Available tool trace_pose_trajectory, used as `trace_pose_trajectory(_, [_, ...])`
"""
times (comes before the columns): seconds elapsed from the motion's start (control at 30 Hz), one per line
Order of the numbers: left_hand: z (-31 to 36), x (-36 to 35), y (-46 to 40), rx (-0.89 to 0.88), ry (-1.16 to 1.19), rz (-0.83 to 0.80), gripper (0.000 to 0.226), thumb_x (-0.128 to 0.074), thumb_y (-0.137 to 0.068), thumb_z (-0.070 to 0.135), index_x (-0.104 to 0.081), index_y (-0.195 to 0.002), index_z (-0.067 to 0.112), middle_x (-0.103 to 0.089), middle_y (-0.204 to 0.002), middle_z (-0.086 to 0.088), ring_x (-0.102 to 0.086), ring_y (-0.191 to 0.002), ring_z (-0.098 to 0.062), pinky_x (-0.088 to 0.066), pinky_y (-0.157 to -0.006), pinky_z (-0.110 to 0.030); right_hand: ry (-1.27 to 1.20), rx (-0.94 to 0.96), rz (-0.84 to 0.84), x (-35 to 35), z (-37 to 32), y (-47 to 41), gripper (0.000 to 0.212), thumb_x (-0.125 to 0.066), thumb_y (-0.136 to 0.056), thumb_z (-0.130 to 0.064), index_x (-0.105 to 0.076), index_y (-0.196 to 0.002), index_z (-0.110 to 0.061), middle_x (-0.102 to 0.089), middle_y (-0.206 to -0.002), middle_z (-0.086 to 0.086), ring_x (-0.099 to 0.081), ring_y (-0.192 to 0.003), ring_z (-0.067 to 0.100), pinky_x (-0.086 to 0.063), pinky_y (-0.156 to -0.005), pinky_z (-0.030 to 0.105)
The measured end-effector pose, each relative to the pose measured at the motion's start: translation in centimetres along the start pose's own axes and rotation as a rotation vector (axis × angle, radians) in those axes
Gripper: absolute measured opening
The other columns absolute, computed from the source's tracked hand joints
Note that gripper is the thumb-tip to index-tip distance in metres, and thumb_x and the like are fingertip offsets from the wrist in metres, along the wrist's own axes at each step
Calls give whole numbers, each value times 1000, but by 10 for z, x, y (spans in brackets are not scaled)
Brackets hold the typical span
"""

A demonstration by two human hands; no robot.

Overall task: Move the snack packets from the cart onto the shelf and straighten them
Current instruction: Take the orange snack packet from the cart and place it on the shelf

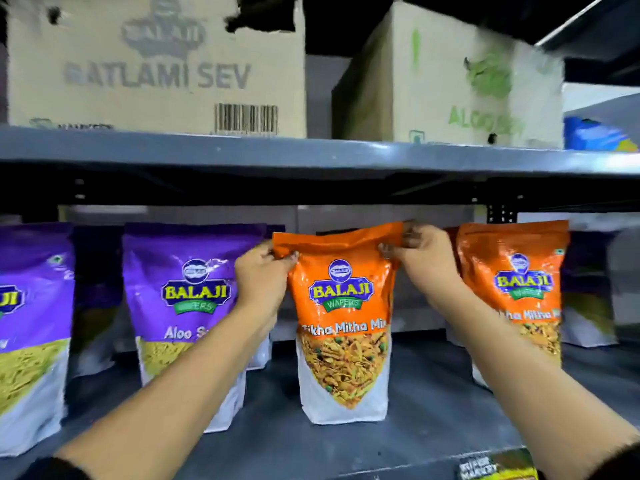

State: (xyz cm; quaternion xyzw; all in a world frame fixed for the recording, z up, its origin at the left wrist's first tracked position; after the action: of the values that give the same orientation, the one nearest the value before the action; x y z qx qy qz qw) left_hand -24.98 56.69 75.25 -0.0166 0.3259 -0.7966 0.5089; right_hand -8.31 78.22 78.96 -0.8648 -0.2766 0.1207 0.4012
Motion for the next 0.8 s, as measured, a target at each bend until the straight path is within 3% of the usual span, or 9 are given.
trace_pose_trajectory(0.1, [-16, -6, 5, -54, -42, 124, 21, -59, -88, 1, -67, -106, 10, -72, -110, -14, -67, -92, -22, -55, -84, -36, 109, 4, 62, -1, 18, 6, 27, -73, -80, -13, -57, -98, -24, -69, -97, -6, -69, -87, 9, -57, -74, 27])
trace_pose_trajectory(0.17, [-40, -9, 23, -37, -111, 158, 32, -55, -93, 13, -56, -124, 11, -67, -122, -13, -66, -105, -27, -52, -94, -43, 9, -105, 1, -14, 40, 33, 47, -70, -83, -28, -40, -119, -28, -60, -105, -18, -64, -92, 0, -55, -69, 15])
trace_pose_trajectory(0.23, [-78, -14, 53, 52, -154, 116, 46, -52, -95, 30, -40, -138, 18, -60, -133, -7, -60, -107, -20, -46, -92, -33, -151, -242, -86, -30, 72, 75, 57, -66, -83, -42, -31, -128, -36, -56, -113, -22, -66, -92, -4, -54, -64, 10])
trace_pose_trajectory(0.37, [-139, -18, 103, 230, -168, 37, 90, -40, -79, 63, -11, -153, 21, -31, -157, -7, -40, -139, -23, -32, -115, -45, -206, -429, -176, -47, 125, 150, 47, -50, -78, -67, -46, -120, -47, -64, -121, -20, -61, -98, -17, -49, -72, 6])
trace_pose_trajectory(0.5, [-155, -20, 106, 316, -167, 31, 110, -35, -66, 75, -4, -155, 18, -20, -162, -8, -28, -146, -28, -25, -118, -51, -132, -489, -169, -45, 138, 163, 52, -36, -63, -86, -49, -107, -60, -58, -94, -53, -50, -88, -35, -41, -68, -4])
trace_pose_trajectory(0.57, [-153, -26, 108, 320, -196, -23, 124, -34, -54, 87, -8, -154, 19, -22, -161, -7, -27, -147, -27, -23, -119, -51, -103, -494, -155, -43, 135, 162, 50, -32, -66, -88, -48, -106, -64, -60, -98, -50, -51, -92, -32, -40, -75, 3])
trace_pose_trajectory(0.63, [-153, -38, 108, 346, -170, -102, 133, -33, -50, 95, -10, -154, 16, -22, -161, -8, -24, -148, -25, -21, -121, -48, -122, -503, -69, -32, 137, 161, 52, -31, -66, -89, -52, -103, -59, -66, -98, -34, -55, -94, -21, -40, -82, 16])
trace_pose_trajectory(0.73, [-159, -62, 116, 408, -214, -282, 80, -19, -88, 62, -6, -154, 20, -17, -159, 6, -20, -143, -2, -18, -117, -22, -121, -505, 41, -14, 135, 160, 44, -30, -69, -83, -51, -99, -58, -59, -104, -30, -57, -93, -17, -42, -82, 22])
trace_pose_trajectory(0.8, [-163, -71, 120, 373, -211, -365, 49, -13, -96, 48, -21, -144, 39, -30, -140, 28, -32, -118, 27, -23, -99, 0, -105, -477, 65, -8, 128, 159, 41, -27, -77, -77, -47, -106, -55, -57, -109, -30, -55, -88, -27, -41, -76, 14])
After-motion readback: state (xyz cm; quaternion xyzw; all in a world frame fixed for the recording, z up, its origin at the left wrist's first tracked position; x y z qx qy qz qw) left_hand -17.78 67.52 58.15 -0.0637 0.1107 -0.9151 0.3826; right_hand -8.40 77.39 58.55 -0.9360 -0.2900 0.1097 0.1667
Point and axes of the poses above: each hand's wrist, its own y-axis away from the middle knuckle, its own x-axis out of the back of the hand, z = x × y, the point moved 10 cm from there along -y, towards the middle knuckle
